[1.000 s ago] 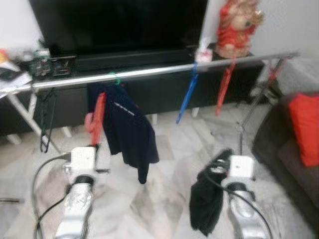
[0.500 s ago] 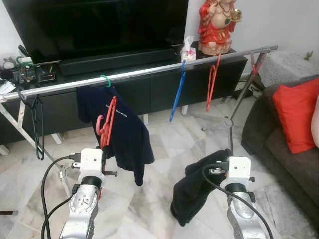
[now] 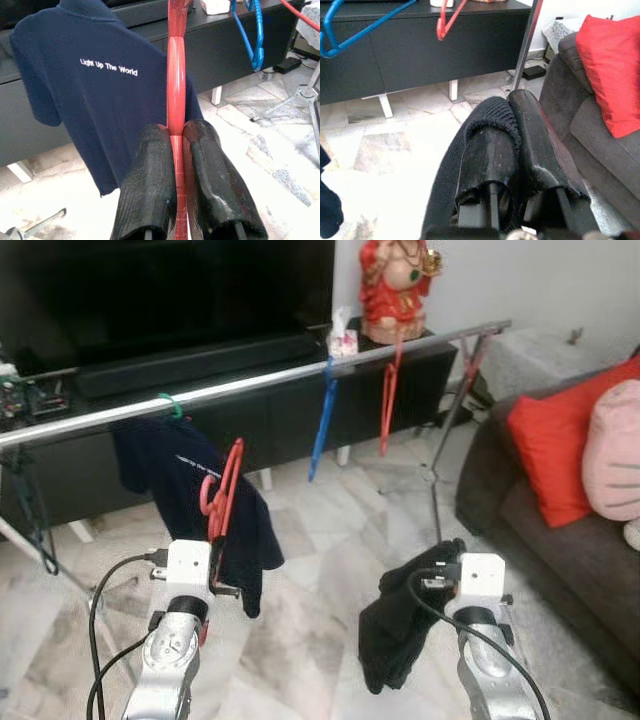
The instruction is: Hang hanger
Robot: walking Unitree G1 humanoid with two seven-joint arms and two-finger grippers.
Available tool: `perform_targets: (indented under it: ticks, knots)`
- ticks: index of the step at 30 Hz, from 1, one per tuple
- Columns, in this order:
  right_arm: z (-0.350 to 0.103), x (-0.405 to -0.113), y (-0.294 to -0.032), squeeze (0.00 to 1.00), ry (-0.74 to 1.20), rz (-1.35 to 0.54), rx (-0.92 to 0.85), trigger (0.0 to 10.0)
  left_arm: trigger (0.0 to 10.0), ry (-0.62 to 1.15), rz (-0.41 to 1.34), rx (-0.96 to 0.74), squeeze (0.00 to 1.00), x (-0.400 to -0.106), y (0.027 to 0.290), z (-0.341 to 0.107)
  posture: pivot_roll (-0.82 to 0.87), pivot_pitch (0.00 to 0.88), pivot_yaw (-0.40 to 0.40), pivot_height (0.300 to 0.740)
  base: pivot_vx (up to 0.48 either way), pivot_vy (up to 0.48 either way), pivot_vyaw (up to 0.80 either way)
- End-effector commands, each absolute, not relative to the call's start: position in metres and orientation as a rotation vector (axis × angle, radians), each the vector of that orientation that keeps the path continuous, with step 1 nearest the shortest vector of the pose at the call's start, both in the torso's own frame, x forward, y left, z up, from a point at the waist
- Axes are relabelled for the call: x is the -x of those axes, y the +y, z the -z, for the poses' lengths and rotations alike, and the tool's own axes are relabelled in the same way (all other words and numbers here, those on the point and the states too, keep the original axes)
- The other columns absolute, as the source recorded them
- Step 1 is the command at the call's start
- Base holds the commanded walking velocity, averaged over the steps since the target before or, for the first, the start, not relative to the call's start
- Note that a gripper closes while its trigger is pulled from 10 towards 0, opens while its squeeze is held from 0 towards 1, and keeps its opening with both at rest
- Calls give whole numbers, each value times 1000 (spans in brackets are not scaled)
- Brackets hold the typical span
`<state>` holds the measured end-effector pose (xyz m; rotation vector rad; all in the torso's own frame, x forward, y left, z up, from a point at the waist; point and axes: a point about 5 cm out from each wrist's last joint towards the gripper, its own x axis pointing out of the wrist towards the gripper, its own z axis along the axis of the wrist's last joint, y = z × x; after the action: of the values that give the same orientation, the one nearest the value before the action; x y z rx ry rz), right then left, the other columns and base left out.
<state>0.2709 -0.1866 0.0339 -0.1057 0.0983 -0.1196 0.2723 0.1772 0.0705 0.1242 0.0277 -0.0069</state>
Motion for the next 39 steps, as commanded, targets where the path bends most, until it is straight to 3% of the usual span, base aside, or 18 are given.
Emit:
perform_targets:
  ticks: [1, 11, 39]
  knots:
    - [-42, -275, -186, 0, 56, 121, 104, 10000, 10000, 21, -4, -118, 0, -271, 181, -73, -82, 0, 6, 740, 0, 0, 0]
    - [-41, -276, -188, 0, 69, 127, 92, 10000, 10000, 19, -5, -116, 0, -271, 181, -73, -80, 0, 4, 740, 0, 0, -296]
    - [-43, -277, -187, 0, 52, 118, 112, 10000, 10000, 18, 15, -117, 0, -271, 178, -73, -81, 0, 10, 740, -283, 0, -46]
